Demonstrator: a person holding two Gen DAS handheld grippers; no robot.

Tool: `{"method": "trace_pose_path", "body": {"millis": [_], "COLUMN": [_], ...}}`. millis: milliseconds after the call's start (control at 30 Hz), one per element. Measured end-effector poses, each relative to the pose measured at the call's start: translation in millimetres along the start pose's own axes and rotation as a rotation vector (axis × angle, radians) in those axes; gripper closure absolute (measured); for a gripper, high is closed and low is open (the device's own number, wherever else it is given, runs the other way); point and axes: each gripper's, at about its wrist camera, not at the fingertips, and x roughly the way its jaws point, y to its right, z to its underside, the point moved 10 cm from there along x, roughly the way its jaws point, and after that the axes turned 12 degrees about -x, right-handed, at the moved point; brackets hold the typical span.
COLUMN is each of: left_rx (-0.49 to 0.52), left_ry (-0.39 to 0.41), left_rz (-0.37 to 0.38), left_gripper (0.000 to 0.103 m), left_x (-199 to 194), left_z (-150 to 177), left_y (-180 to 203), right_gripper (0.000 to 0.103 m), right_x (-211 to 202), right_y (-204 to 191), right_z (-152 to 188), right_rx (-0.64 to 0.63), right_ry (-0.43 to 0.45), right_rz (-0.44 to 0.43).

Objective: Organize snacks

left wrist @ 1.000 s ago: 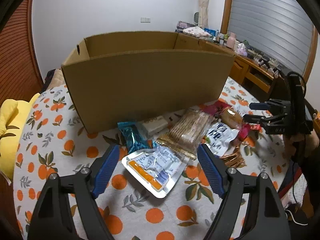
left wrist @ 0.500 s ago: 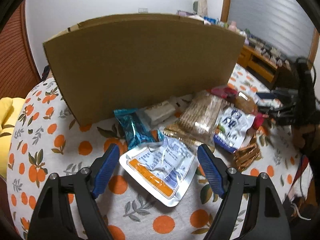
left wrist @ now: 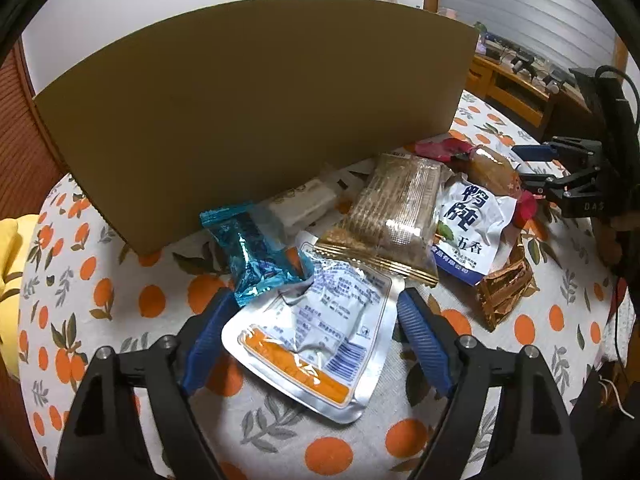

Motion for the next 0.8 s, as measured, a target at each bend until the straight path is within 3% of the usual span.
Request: {"method": "trace_pose_path", "body": {"millis": [167,433,800], "left_rx": [0.013,0.039,0.046], "left_ry": [-0.008,-0.022,-0.002], "left_rz": [0.012,0.033,0.002], "left_gripper": [0.017,0.035,0.036], "left_x": [0,-17,-41], "left_z": [1,18,44], "left_y": [1,-2,0], "right_gripper": [0.032,0.032,0.032], "right_x": [0,0,0], "right_y": [0,0,0], "right_z": [0,0,0], "right_rx": [0.0,0.0,0.0], "right_ry": [0.001,0.0,0.0], "right_rz": [0.0,0.0,0.0]}}
